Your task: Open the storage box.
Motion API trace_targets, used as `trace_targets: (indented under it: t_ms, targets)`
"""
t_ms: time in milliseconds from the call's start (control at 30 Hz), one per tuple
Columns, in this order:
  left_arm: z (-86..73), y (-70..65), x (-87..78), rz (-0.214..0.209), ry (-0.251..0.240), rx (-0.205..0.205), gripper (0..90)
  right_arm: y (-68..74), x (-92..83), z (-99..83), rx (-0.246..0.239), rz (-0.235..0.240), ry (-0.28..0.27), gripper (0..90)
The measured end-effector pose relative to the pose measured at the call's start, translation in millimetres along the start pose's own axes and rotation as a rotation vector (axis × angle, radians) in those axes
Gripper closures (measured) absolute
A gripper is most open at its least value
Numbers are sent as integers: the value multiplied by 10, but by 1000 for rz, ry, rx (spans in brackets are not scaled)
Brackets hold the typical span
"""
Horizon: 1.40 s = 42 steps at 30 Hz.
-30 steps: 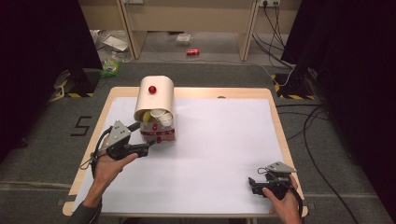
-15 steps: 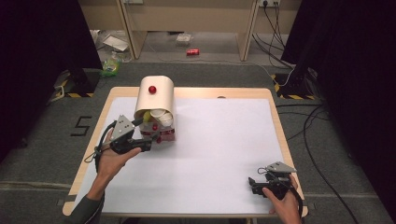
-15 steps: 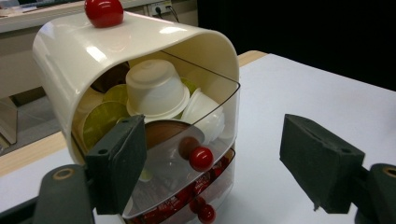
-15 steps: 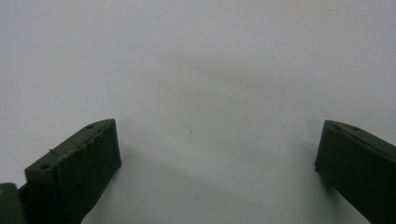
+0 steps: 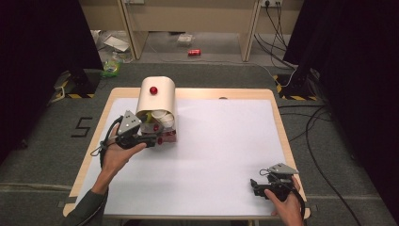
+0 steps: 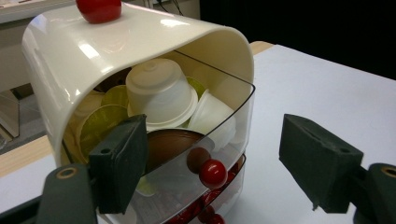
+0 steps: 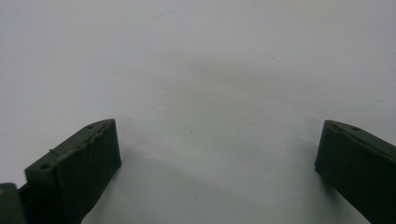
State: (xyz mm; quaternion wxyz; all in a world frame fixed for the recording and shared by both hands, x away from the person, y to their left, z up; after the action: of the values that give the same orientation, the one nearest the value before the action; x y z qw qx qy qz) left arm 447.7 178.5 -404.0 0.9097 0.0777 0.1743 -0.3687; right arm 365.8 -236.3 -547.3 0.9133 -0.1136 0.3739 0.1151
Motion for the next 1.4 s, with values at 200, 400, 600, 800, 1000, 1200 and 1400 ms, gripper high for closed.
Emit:
trace_targets:
  t_ms: [200,400,600,800,1000,1200,1400]
  targets:
    - [-22,12,60,-4,19,-6,275,0,0,0,0,0,0,4]
    - [-22,36,70,4,30,-3,312,1,-1,-1,1,0,1,4]
    - [-31,42,67,16,38,19,362,1,-1,-1,1,0,1,4]
    - [-19,13,45,29,72,42,372,1,-1,-1,1,0,1,4]
    - [-25,-6,27,26,79,43,380,1,-1,-1,1,0,1,4]
    - [-34,-37,0,6,84,35,386,0,-1,-1,-1,0,0,4]
    - [-55,-93,-46,-7,85,35,385,-1,-1,-1,-2,0,0,4]
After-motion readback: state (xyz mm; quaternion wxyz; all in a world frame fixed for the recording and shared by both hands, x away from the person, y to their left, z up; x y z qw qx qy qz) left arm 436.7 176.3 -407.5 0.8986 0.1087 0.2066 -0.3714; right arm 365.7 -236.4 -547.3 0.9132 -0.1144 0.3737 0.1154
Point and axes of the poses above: each handheld gripper's, and its own axes: x roughly forward along the jaws, z roughly out of its top, y roughly to its left, the point moved 7 cm from there along x, roughly forward along the jaws, and after that the axes turned 9 degrees about -z, right-handed, at the moved point
